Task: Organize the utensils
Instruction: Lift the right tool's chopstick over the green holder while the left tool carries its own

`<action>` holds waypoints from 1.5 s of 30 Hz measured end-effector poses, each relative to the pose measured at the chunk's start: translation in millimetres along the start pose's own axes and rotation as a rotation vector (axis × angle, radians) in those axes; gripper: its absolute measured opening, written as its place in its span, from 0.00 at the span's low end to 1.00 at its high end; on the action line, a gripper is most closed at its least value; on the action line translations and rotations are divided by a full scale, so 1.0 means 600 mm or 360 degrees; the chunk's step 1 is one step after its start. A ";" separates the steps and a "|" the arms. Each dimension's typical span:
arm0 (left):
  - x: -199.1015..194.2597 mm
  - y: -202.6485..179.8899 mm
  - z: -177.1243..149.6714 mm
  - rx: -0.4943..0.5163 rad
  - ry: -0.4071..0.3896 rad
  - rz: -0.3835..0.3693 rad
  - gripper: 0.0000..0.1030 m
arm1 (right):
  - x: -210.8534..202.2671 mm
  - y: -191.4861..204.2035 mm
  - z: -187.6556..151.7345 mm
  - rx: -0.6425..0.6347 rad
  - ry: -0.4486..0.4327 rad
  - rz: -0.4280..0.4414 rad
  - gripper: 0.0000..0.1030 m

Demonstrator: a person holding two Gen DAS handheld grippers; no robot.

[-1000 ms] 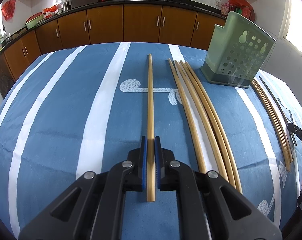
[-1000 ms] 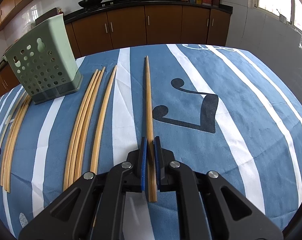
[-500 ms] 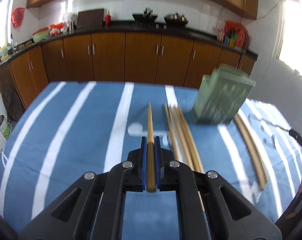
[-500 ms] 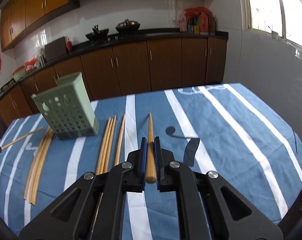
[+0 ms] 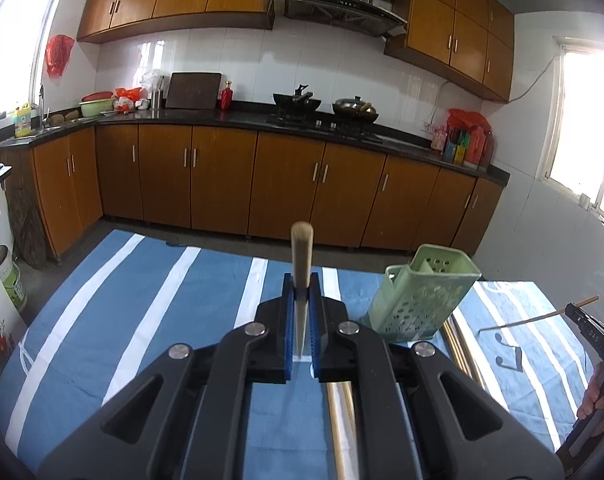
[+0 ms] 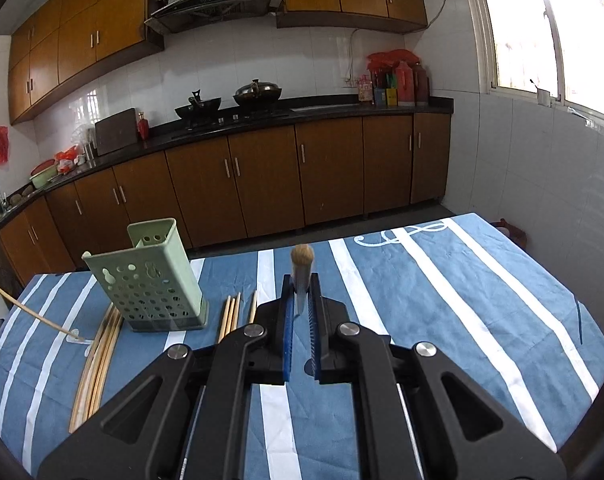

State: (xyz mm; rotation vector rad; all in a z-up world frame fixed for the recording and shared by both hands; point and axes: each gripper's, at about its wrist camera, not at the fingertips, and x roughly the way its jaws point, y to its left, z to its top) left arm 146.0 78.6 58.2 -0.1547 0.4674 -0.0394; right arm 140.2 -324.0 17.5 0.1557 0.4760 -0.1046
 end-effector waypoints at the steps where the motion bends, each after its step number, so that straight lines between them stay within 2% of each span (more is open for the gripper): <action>1: -0.001 -0.001 0.003 -0.0003 -0.0006 -0.0001 0.08 | 0.001 0.001 0.004 -0.0003 -0.0005 -0.0004 0.07; 6: -0.012 -0.003 0.036 -0.0036 -0.0072 -0.0009 0.08 | -0.002 0.007 0.040 -0.0016 -0.0064 -0.0003 0.07; 10: -0.033 -0.008 0.075 -0.0086 -0.0181 -0.0058 0.08 | -0.025 0.020 0.093 0.0001 -0.0190 0.0066 0.07; 18: -0.073 -0.068 0.156 -0.0133 -0.0431 -0.0217 0.08 | -0.082 0.068 0.188 0.0082 -0.0459 0.0316 0.07; 23: -0.061 -0.124 0.173 -0.0084 -0.0447 -0.0323 0.08 | -0.082 0.106 0.203 0.0065 -0.0523 0.0438 0.07; 27: -0.031 -0.151 0.157 -0.0049 -0.0403 -0.0346 0.08 | -0.063 0.133 0.195 0.0014 -0.0506 0.0468 0.07; 36: 0.057 -0.173 0.117 -0.0007 -0.0261 -0.0301 0.08 | 0.002 0.148 0.153 -0.0010 -0.0314 0.0455 0.07; 44: 0.088 -0.173 0.098 0.0008 -0.0195 -0.0287 0.08 | 0.021 0.160 0.132 -0.0042 -0.0209 0.0456 0.08; 45: 0.089 -0.173 0.096 0.0007 -0.0189 -0.0286 0.08 | 0.022 0.160 0.132 -0.0045 -0.0202 0.0461 0.11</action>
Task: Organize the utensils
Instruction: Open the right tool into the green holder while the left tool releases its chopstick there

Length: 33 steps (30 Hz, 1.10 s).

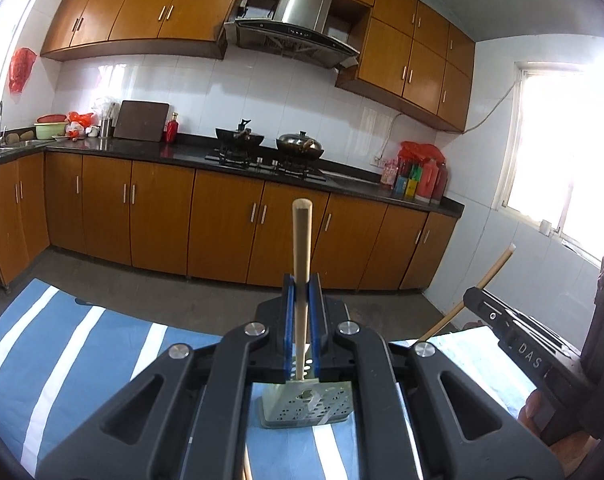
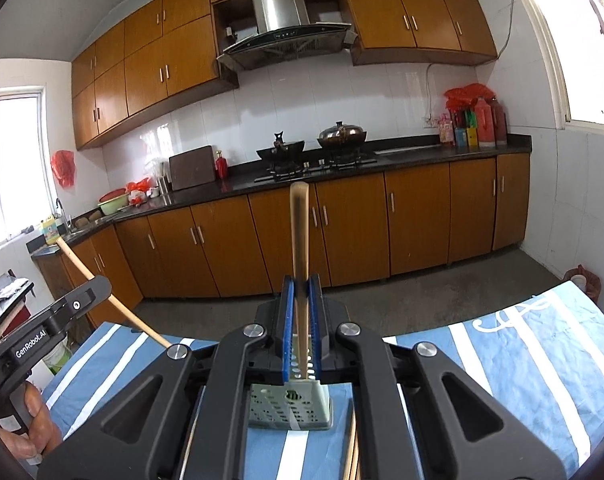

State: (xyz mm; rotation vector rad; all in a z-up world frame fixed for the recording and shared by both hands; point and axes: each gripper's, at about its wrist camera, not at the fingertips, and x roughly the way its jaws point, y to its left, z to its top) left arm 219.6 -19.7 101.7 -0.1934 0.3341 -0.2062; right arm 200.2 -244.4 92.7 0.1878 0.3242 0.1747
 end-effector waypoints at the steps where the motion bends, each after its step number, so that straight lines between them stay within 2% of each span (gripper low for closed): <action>1: -0.003 0.002 0.000 -0.0002 -0.0002 0.0006 0.08 | -0.001 0.000 -0.001 -0.0001 0.0003 0.0000 0.19; 2: -0.006 0.004 -0.001 -0.0003 -0.0004 0.0010 0.10 | -0.006 0.000 -0.002 0.0001 -0.0002 -0.0006 0.25; 3: -0.009 0.007 -0.001 -0.0009 -0.0007 0.0012 0.10 | -0.010 -0.001 -0.001 0.0006 -0.0012 -0.0009 0.38; 4: -0.013 0.010 -0.001 -0.0015 -0.0011 0.0016 0.12 | -0.017 -0.002 0.000 0.0011 -0.0030 -0.0013 0.41; 9: -0.050 0.037 0.006 -0.0103 -0.0049 0.0004 0.15 | -0.045 -0.014 0.004 0.0006 -0.0071 -0.0035 0.41; 14: -0.101 0.075 -0.005 -0.0137 -0.0074 0.0053 0.21 | -0.087 -0.050 -0.025 0.0006 -0.0064 -0.0130 0.41; 18: -0.119 0.113 -0.060 -0.0070 0.0039 0.0212 0.26 | -0.082 -0.092 -0.089 0.0028 0.0123 -0.0271 0.41; 20: -0.112 0.133 -0.096 -0.0050 0.0142 0.0281 0.27 | -0.058 -0.118 -0.139 0.0076 0.0307 -0.0301 0.40; 22: -0.101 0.150 -0.129 -0.0057 0.0246 0.0322 0.27 | -0.039 -0.128 -0.178 0.0114 0.0445 -0.0302 0.31; 23: -0.091 0.160 -0.154 -0.0068 0.0323 0.0346 0.27 | -0.024 -0.131 -0.208 0.0131 0.0554 -0.0278 0.30; 25: -0.079 0.171 -0.188 -0.0083 0.0430 0.0348 0.27 | -0.005 -0.126 -0.249 0.0126 0.0677 -0.0255 0.24; 28: -0.067 0.177 -0.229 -0.0084 0.0528 0.0347 0.27 | 0.017 -0.113 -0.286 0.0114 0.0788 -0.0229 0.24; 33: -0.056 0.170 -0.271 -0.0065 0.0617 0.0325 0.27 | 0.034 -0.091 -0.313 0.0070 0.0846 -0.0228 0.24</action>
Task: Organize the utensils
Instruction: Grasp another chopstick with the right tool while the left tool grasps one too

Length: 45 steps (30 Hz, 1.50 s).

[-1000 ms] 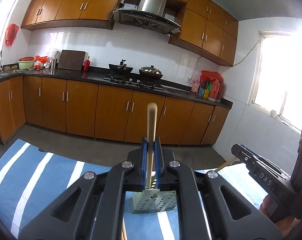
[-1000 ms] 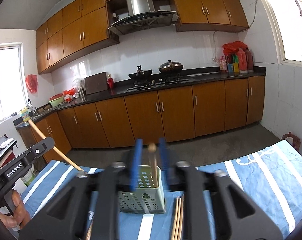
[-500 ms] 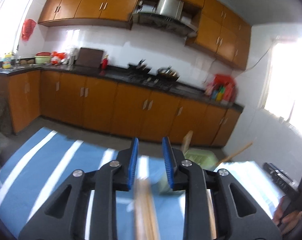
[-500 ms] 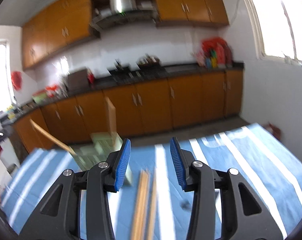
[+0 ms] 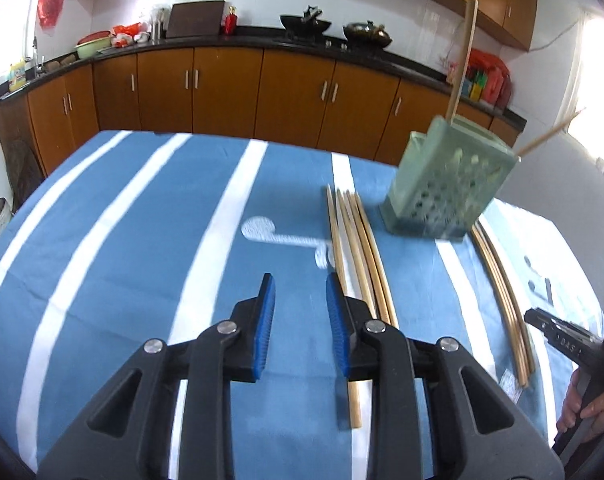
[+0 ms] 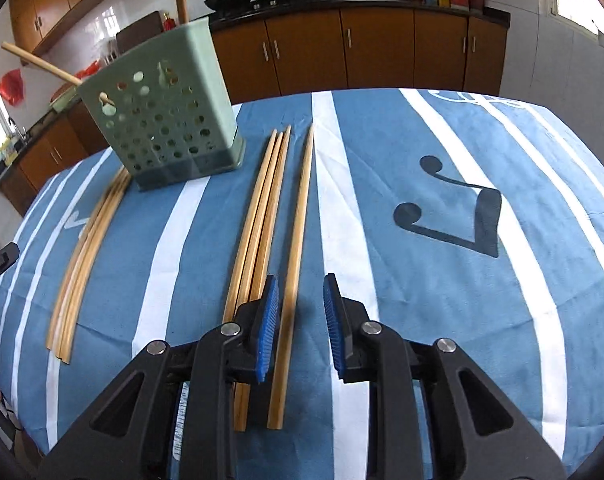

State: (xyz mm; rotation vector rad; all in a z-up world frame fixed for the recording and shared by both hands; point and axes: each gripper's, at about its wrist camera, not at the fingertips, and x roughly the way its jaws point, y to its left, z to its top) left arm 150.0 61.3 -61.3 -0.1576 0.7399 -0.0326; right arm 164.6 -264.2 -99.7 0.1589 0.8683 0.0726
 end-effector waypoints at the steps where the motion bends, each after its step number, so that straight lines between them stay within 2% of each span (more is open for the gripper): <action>1: 0.003 -0.005 -0.001 0.0007 0.0010 -0.0001 0.27 | 0.002 0.005 0.000 -0.0008 0.0003 -0.0005 0.24; 3: 0.010 -0.011 -0.004 0.0017 0.0028 -0.0003 0.27 | 0.009 0.011 0.001 -0.0039 0.0012 -0.0027 0.22; 7: 0.020 -0.022 -0.012 0.0032 0.0067 -0.0030 0.27 | 0.011 0.003 -0.003 -0.0072 -0.0006 -0.0090 0.08; 13: 0.039 -0.041 -0.021 0.0084 0.0139 -0.0089 0.25 | 0.008 -0.028 -0.002 0.0029 -0.0025 -0.0177 0.07; 16: 0.053 -0.051 -0.026 0.0112 0.0189 -0.0102 0.20 | 0.007 -0.033 -0.003 0.0027 -0.0025 -0.0180 0.08; 24: 0.080 -0.072 -0.039 0.0194 0.0265 -0.0059 0.15 | 0.009 -0.033 -0.001 0.0019 -0.0026 -0.0182 0.08; 29: 0.087 -0.071 -0.036 0.0201 0.0251 0.0002 0.08 | 0.006 -0.031 -0.003 0.0014 -0.0026 -0.0181 0.08; 38: 0.102 -0.018 -0.008 0.0123 0.0235 0.0112 0.08 | 0.010 -0.034 0.004 -0.0005 -0.0028 -0.0185 0.08; 45: 0.103 -0.002 -0.004 0.0106 0.0226 0.0099 0.10 | 0.019 -0.047 0.017 0.0020 -0.0033 -0.0207 0.08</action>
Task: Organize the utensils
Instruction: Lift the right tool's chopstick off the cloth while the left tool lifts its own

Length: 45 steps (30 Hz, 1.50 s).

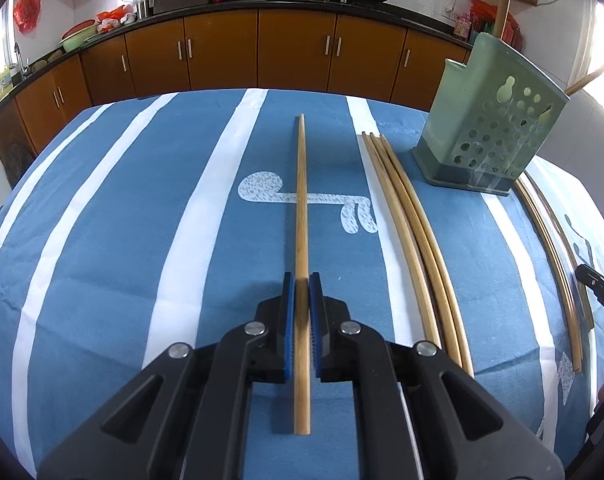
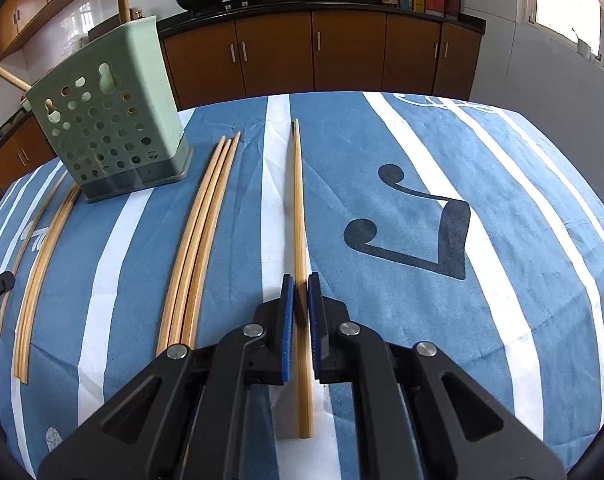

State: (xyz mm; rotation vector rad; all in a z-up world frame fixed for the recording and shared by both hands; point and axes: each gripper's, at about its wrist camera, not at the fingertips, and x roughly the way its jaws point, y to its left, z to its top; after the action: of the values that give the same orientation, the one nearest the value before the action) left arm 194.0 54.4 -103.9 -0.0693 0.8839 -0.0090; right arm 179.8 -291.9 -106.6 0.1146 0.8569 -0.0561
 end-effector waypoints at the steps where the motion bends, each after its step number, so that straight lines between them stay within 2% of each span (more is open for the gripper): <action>1: 0.000 -0.001 -0.001 0.0000 0.0000 -0.0001 0.10 | 0.000 0.000 0.000 -0.0001 0.0000 -0.0001 0.08; 35: 0.000 0.006 0.000 -0.0049 -0.0001 -0.0068 0.12 | 0.002 0.001 0.001 0.0010 -0.0001 0.0009 0.09; 45: -0.017 -0.004 -0.022 0.0022 0.0007 -0.0010 0.11 | -0.005 0.003 -0.008 -0.0029 0.0001 0.0015 0.08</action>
State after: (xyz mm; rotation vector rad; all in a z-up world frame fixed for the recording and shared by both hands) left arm 177.5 51.7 -104.1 -0.0591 0.8878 -0.0210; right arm 174.6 -289.8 -107.4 0.1013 0.8573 -0.0393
